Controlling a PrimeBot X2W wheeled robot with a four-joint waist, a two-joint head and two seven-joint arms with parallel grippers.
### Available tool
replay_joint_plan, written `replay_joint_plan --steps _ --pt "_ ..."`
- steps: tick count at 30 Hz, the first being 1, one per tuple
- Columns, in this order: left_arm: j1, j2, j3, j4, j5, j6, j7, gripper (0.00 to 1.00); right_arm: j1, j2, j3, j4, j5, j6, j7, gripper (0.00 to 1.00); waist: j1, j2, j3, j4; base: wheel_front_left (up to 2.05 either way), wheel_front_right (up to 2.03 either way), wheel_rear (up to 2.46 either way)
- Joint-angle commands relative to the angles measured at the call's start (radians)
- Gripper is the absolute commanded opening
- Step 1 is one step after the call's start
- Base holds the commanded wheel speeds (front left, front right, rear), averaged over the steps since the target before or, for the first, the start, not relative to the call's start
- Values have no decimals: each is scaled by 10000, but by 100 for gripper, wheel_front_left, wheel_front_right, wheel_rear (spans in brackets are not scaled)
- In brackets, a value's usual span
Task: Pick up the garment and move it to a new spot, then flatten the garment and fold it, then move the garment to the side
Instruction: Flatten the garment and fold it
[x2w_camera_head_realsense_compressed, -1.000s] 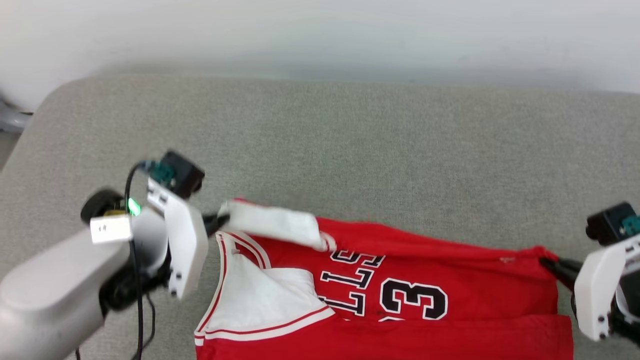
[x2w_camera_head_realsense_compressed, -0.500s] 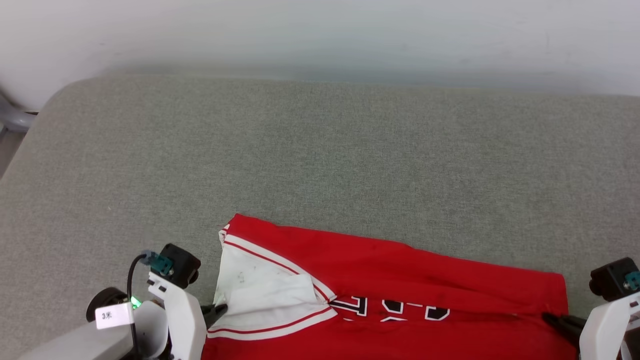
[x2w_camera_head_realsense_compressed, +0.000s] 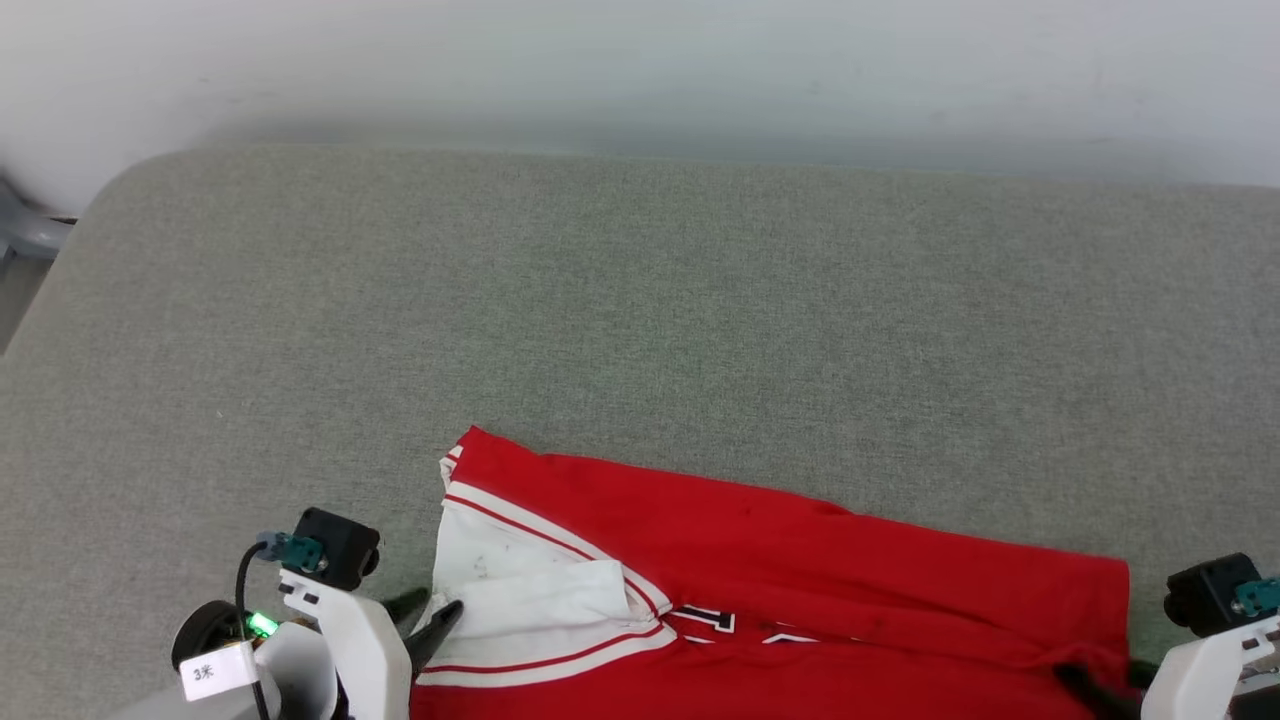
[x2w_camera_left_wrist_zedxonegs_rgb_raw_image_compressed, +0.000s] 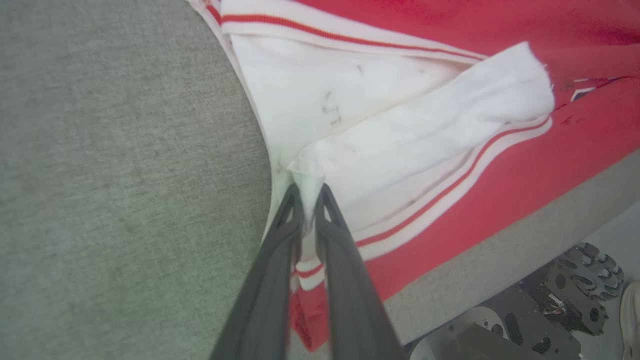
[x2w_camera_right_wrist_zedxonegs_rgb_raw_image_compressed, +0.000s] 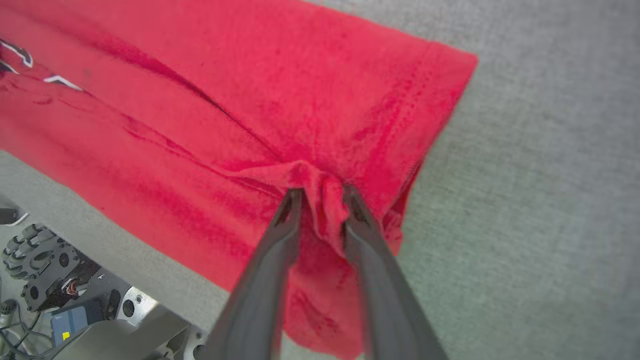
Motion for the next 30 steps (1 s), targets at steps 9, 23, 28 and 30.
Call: replay_joint_plan --steps 9,23,28,30 --pt "477 -238 1003 -146 682 1432 -2741 100 275 -277 -905 -950 272 -12 -209 100 0 0 -517 111 0 0 0" --pt "2647 -1539 5362 -1328 4069 3221 -3316 100 648 -462 -2355 -837 1214 -12 1850 100 0 0 -563 617 0 0 0" --pt "4029 -2808 7280 -1737 6021 2883 -3318 100 455 -33 -2538 -142 1377 -11 2657 100 0 0 -308 940 0 0 0" --pt "4175 -3005 7498 -1765 6252 2792 -3318 100 396 29 -2537 -10 1383 -12 2709 100 0 0 -259 991 0 0 0"
